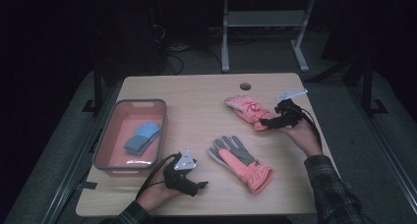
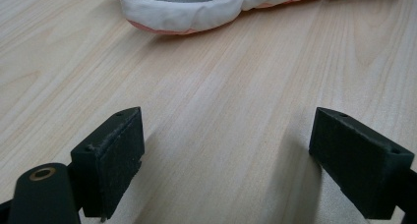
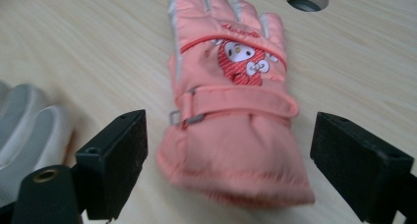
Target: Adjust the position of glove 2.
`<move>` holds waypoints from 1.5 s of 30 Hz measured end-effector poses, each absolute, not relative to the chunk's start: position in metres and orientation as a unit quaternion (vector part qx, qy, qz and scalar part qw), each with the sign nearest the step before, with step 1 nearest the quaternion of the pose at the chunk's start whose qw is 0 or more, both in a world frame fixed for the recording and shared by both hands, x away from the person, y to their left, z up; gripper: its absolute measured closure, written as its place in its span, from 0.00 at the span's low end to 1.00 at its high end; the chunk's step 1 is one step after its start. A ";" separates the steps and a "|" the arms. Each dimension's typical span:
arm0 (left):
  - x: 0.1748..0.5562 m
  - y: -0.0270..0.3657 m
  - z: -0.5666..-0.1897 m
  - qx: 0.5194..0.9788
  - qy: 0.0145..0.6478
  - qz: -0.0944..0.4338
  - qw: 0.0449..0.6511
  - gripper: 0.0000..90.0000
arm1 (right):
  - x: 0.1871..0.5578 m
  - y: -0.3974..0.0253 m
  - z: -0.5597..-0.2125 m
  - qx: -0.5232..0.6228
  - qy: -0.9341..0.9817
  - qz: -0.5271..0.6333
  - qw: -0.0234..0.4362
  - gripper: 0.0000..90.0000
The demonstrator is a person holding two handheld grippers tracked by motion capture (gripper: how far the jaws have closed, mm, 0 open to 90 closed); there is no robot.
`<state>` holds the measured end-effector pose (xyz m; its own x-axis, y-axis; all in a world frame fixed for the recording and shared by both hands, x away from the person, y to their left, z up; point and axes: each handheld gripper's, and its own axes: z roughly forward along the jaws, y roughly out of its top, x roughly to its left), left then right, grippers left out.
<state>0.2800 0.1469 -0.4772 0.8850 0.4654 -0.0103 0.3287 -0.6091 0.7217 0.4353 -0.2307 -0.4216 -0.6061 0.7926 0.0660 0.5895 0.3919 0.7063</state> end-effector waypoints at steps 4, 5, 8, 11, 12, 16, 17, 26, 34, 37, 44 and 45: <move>0.280 0.147 -0.477 0.894 0.217 0.090 0.380 0.14 | 0.453 -0.226 -0.425 0.431 0.819 0.353 0.135 0.13; 0.280 0.147 -0.477 0.894 0.218 0.091 0.380 0.14 | 0.463 -0.224 -0.427 0.434 0.820 0.351 0.128 0.12; 0.280 0.147 -0.477 0.895 0.217 0.090 0.380 0.14 | 0.473 -0.221 -0.430 0.438 0.822 0.344 0.118 0.12; 0.280 0.147 -0.477 0.896 0.215 0.091 0.378 0.14 | 0.478 -0.218 -0.433 0.435 0.827 0.340 0.110 0.11; 0.280 0.147 -0.477 0.896 0.215 0.091 0.378 0.14 | 0.480 -0.216 -0.435 0.432 0.830 0.336 0.108 0.10; 0.280 0.147 -0.477 0.895 0.217 0.090 0.380 0.14 | 0.483 -0.209 -0.445 0.430 0.840 0.317 0.099 0.09; 0.280 0.147 -0.477 0.895 0.216 0.091 0.380 0.14 | 0.484 -0.209 -0.448 0.431 0.842 0.311 0.095 0.09; 0.280 0.147 -0.477 0.895 0.217 0.090 0.380 0.14 | 0.487 -0.212 -0.459 0.431 0.842 0.319 0.056 0.18; 0.280 0.147 -0.477 0.895 0.217 0.090 0.380 0.14 | 0.483 -0.216 -0.452 0.420 0.845 0.325 0.058 0.39; 0.280 0.147 -0.477 0.895 0.217 0.090 0.380 0.14 | 0.481 -0.218 -0.449 0.410 0.848 0.330 0.061 0.45; 0.280 0.147 -0.477 0.895 0.217 0.090 0.380 0.14 | 0.474 -0.231 -0.437 0.415 0.839 0.348 0.047 0.48; 0.280 0.147 -0.477 0.895 0.217 0.090 0.380 0.14 | 0.474 -0.231 -0.437 0.415 0.839 0.348 0.047 0.48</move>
